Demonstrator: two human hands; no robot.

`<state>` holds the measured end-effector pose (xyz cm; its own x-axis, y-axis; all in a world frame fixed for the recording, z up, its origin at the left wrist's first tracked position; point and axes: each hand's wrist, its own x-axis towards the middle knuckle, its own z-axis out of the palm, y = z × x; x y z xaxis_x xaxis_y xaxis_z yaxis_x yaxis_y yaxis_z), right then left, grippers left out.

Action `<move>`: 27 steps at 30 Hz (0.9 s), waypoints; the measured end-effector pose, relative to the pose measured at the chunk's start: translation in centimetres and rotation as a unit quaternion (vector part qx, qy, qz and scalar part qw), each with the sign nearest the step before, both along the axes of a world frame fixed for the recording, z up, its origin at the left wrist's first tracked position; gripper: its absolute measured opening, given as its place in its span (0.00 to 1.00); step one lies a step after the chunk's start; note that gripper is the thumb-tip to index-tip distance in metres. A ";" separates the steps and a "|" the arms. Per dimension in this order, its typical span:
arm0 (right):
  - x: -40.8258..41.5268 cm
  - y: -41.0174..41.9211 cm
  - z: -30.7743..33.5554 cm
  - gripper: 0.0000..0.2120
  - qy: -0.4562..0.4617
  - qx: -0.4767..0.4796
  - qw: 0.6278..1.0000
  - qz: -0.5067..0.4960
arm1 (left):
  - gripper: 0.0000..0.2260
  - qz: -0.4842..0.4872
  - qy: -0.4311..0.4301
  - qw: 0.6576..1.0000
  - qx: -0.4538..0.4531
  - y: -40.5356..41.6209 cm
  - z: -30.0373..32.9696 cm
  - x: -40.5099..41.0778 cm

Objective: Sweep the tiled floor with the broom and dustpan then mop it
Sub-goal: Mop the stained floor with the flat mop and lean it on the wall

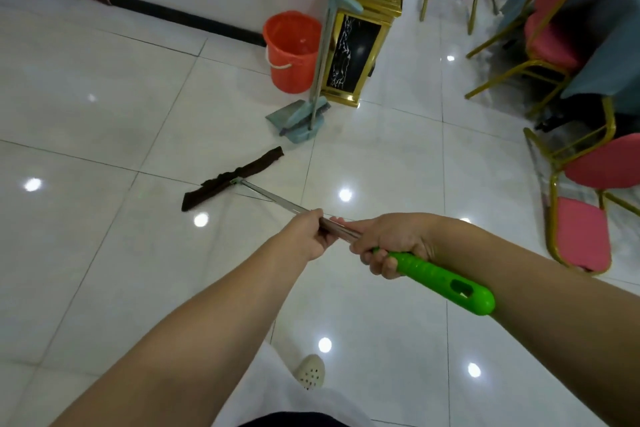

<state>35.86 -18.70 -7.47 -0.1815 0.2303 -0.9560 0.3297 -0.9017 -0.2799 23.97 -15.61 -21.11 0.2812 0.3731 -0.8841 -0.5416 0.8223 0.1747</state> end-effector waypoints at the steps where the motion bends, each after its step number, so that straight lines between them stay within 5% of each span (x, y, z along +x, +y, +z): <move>1: -1.0 1.1 -0.1 0.24 -0.001 0.002 1.000 -0.002 | 0.10 0.003 0.004 1.000 0.001 1.1 -0.2 -1.0; 14: -13.7 12.8 -3.9 0.24 0.030 0.001 0.999 -0.034 | 0.11 0.041 0.055 0.998 0.012 12.4 -1.7 -13.9; 27: -20.4 10.5 -7.4 0.30 0.016 0.009 0.998 -0.055 | 0.12 0.027 0.118 0.993 0.010 11.0 -4.0 -19.5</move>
<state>15.44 -8.18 -14.92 -0.1838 0.2675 -0.9459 0.2200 -0.9266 -0.3048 4.45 -4.62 -25.11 0.0457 0.4001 -0.9153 -0.5268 0.7882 0.3182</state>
